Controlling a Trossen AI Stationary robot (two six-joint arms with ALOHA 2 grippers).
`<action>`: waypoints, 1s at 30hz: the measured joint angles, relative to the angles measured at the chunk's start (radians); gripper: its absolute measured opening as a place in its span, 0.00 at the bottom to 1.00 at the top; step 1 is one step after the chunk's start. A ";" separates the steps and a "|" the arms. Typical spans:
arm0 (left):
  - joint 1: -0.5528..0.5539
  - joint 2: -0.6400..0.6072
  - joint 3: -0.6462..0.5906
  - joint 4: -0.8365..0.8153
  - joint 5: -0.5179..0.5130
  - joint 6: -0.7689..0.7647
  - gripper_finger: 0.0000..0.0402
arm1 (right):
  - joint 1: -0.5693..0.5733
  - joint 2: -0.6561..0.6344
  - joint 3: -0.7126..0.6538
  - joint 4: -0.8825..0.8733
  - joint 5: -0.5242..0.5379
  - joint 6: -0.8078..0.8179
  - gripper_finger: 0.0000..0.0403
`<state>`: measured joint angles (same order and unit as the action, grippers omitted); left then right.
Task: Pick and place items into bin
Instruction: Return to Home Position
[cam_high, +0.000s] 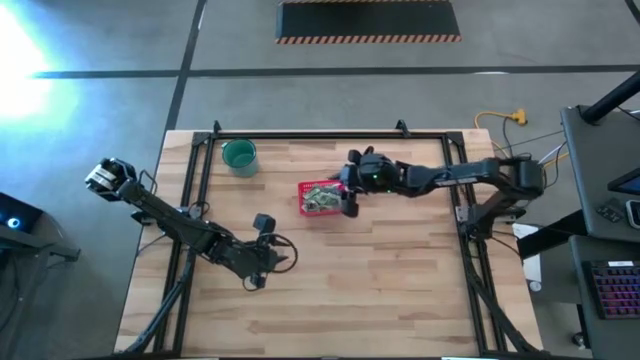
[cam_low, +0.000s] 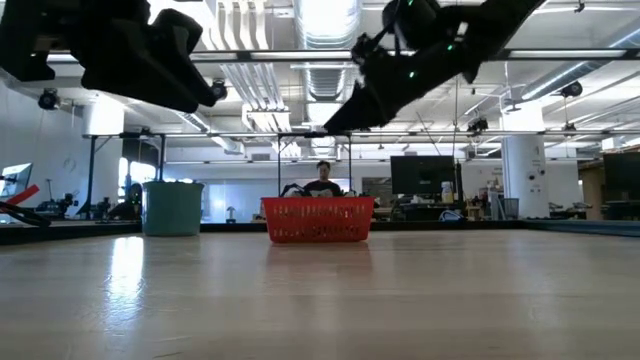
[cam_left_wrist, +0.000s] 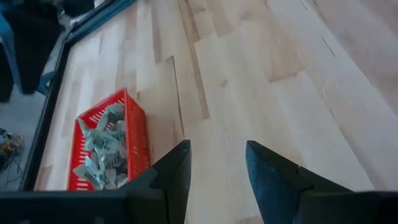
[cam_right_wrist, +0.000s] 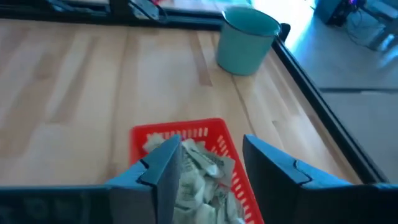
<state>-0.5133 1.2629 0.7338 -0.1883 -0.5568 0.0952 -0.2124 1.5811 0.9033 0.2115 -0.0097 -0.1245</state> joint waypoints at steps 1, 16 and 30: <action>0.000 -0.001 0.000 0.001 0.000 0.012 0.34 | 0.007 -0.023 -0.008 -0.006 -0.002 -0.002 0.40; 0.002 -0.152 -0.022 0.100 -0.321 0.046 0.34 | 0.079 -0.549 -0.419 0.202 -0.002 0.064 0.36; 0.002 -0.566 -0.252 0.179 -0.323 0.130 0.34 | 0.122 -0.968 -0.743 0.385 0.000 0.126 0.35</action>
<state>-0.5110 0.6972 0.4817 -0.0095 -0.8803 0.2248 -0.0906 0.6132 0.1604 0.5964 -0.0097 0.0013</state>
